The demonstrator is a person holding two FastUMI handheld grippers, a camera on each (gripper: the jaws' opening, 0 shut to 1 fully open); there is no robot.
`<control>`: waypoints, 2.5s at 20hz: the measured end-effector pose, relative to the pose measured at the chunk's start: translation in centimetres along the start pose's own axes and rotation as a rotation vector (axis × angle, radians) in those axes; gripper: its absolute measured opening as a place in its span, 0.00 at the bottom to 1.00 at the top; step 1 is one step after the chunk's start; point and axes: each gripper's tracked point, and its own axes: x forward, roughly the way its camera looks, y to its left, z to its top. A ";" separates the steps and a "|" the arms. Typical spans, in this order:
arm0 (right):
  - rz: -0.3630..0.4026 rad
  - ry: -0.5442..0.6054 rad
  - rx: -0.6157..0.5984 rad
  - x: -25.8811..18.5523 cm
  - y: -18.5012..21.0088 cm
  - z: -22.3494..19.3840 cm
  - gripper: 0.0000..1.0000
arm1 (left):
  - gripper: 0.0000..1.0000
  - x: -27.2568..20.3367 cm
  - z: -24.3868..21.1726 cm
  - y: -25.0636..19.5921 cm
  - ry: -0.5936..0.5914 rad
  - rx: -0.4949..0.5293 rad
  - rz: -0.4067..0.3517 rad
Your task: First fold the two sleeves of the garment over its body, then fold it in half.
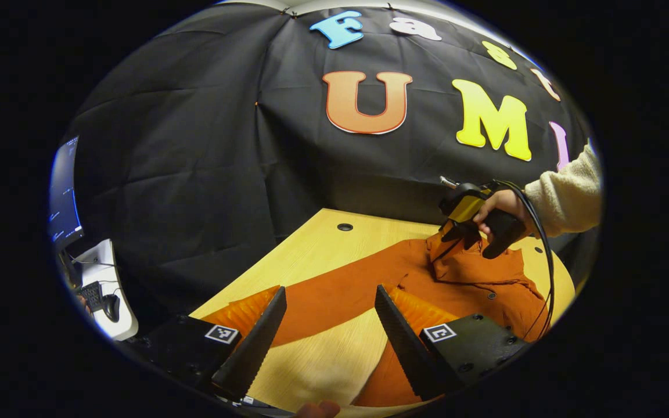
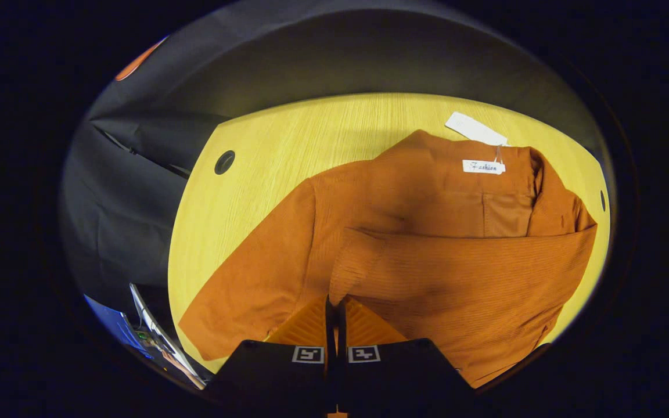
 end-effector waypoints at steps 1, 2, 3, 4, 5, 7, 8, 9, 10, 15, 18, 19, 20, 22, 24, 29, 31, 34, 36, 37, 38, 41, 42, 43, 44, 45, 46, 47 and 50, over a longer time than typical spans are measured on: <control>-0.018 -0.006 -0.006 0.4 0.2 -0.1 0.00 | 0.99 0.1 -0.3 0.3 0.005 -0.002 0.001; -0.027 -0.010 -0.020 0.5 0.3 0.0 0.06 | 0.99 0.1 -0.5 0.6 0.014 -0.003 0.006; -0.005 -0.008 -0.025 0.3 1.1 -0.2 0.06 | 0.99 0.1 -1.0 1.2 0.027 -0.004 0.019; 0.031 -0.008 -0.021 -0.2 1.8 -0.4 0.04 | 0.99 0.3 -1.5 1.8 0.042 -0.008 0.029; 0.051 -0.007 -0.024 -0.8 2.8 -0.3 0.24 | 1.00 0.4 -2.0 2.3 0.052 -0.015 0.035; 0.022 -0.037 -0.055 -1.7 2.4 -0.4 0.51 | 0.99 0.7 -2.5 3.2 0.063 -0.016 0.059; 0.022 -0.055 -0.067 -2.3 2.5 -0.4 0.52 | 0.99 1.0 -2.9 3.7 0.084 -0.020 0.068; 0.034 -0.067 -0.077 -3.2 2.9 -0.8 0.49 | 0.99 1.3 -3.7 4.1 0.120 -0.037 0.071; 0.037 -0.068 -0.088 -4.2 2.9 -1.3 0.60 | 0.99 1.7 -4.2 4.7 0.152 -0.065 0.079; -0.005 -0.115 -0.303 -9.1 -1.2 -5.0 0.98 | 0.99 4.6 -7.1 8.4 0.335 -0.217 0.219; 0.004 -0.177 -0.390 -11.9 -3.7 -7.6 0.99 | 0.99 6.6 -9.4 9.5 0.459 -0.334 0.282; 0.013 -0.200 -0.409 -12.8 -4.7 -8.5 0.99 | 0.98 7.0 -10.4 10.5 0.506 -0.355 0.316; 0.004 -0.224 -0.420 -13.9 -5.9 -9.5 0.94 | 0.98 7.5 -11.2 10.8 0.558 -0.376 0.331; -0.040 -0.279 -0.404 -16.0 -9.3 -11.1 0.98 | 1.00 8.4 -12.5 10.6 0.652 -0.420 0.335; -0.051 -0.320 -0.373 -17.7 -12.0 -13.0 0.94 | 0.89 9.4 -11.9 11.0 0.680 -0.433 0.343; -0.108 -0.330 -0.260 -21.2 -20.6 -18.1 0.94 | 0.98 9.7 -12.9 11.8 0.918 -0.438 0.352; -0.152 -0.343 -0.194 -22.3 -24.5 -19.5 0.94 | 0.94 10.3 -12.6 11.7 0.986 -0.427 0.343; -0.169 -0.344 -0.089 -22.9 -28.5 -21.9 0.99 | 1.00 10.5 -12.8 12.0 1.072 -0.488 0.347; -0.160 -0.346 -0.020 -22.9 -30.2 -23.3 0.98 | 0.92 10.5 -12.8 12.1 1.131 -0.495 0.329; -0.162 -0.347 0.004 -22.9 -31.1 -23.9 0.98 | 0.90 10.4 -12.8 12.1 1.160 -0.503 0.322; -0.160 -0.344 0.019 -22.9 -31.6 -24.5 0.98 | 0.87 10.5 -12.7 12.1 1.175 -0.529 0.325; -0.165 -0.335 0.049 -22.8 -33.6 -25.9 0.98 | 0.40 11.0 -12.3 11.9 1.166 -0.636 0.333; -0.161 -0.333 0.060 -22.8 -33.9 -26.0 0.98 | 0.22 11.2 -11.9 11.7 1.163 -0.644 0.321; -0.160 -0.329 0.068 -22.6 -34.3 -26.3 0.98 | 0.16 11.0 -12.1 11.7 1.170 -0.638 0.326; -0.162 -0.325 0.071 -22.3 -34.6 -26.3 0.98 | 0.08 10.8 -12.0 11.7 1.179 -0.632 0.342; -0.165 -0.322 0.070 -21.9 -34.9 -26.3 0.98 | 0.07 10.8 -11.8 11.6 1.174 -0.622 0.352; -0.166 -0.320 0.068 -21.7 -35.2 -26.2 0.98 | 0.05 11.0 -11.3 11.5 1.161 -0.602 0.363; -0.160 -0.321 0.065 -21.6 -35.4 -26.1 0.98 | 0.05 11.3 -10.6 11.2 1.144 -0.582 0.361; -0.131 -0.331 0.060 -22.0 -35.9 -25.7 0.98 | 0.04 13.2 -7.0 8.4 1.063 -0.488 0.251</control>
